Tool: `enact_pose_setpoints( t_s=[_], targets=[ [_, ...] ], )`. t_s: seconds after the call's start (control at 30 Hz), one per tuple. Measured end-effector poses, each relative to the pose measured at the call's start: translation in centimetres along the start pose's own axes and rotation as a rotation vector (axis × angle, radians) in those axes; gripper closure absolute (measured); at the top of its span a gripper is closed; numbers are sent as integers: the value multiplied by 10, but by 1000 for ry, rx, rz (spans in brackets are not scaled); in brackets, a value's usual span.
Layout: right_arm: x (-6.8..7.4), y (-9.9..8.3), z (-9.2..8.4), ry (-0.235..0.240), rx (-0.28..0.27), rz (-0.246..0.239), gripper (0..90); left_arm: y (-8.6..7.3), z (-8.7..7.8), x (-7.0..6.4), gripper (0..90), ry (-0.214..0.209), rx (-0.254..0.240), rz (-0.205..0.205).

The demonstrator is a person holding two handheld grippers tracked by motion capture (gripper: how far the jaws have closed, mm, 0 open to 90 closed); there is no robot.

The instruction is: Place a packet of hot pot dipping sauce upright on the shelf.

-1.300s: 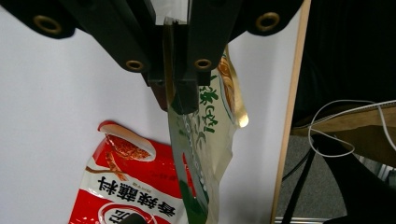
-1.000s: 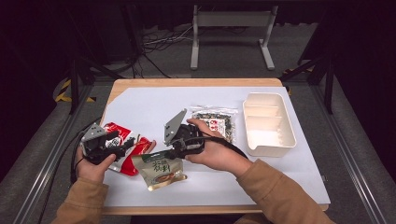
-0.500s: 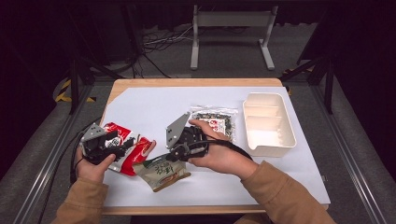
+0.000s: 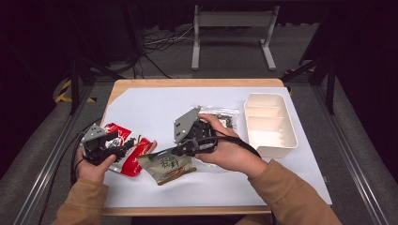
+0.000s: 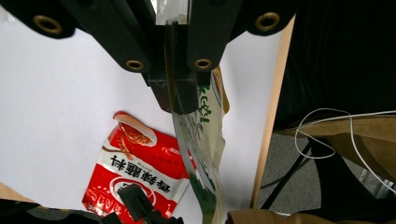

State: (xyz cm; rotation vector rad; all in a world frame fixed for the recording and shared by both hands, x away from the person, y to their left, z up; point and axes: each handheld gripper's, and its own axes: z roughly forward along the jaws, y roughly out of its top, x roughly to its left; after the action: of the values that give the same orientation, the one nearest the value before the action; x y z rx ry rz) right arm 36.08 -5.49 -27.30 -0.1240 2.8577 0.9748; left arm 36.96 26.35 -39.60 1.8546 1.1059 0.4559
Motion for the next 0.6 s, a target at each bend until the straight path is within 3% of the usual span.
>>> enact_pose_setpoints(
  t_s=[0.6],
  targets=[
    [-6,-6,-39,-81,-10,24,897,0,1,1,252,5,1,0]
  ],
)
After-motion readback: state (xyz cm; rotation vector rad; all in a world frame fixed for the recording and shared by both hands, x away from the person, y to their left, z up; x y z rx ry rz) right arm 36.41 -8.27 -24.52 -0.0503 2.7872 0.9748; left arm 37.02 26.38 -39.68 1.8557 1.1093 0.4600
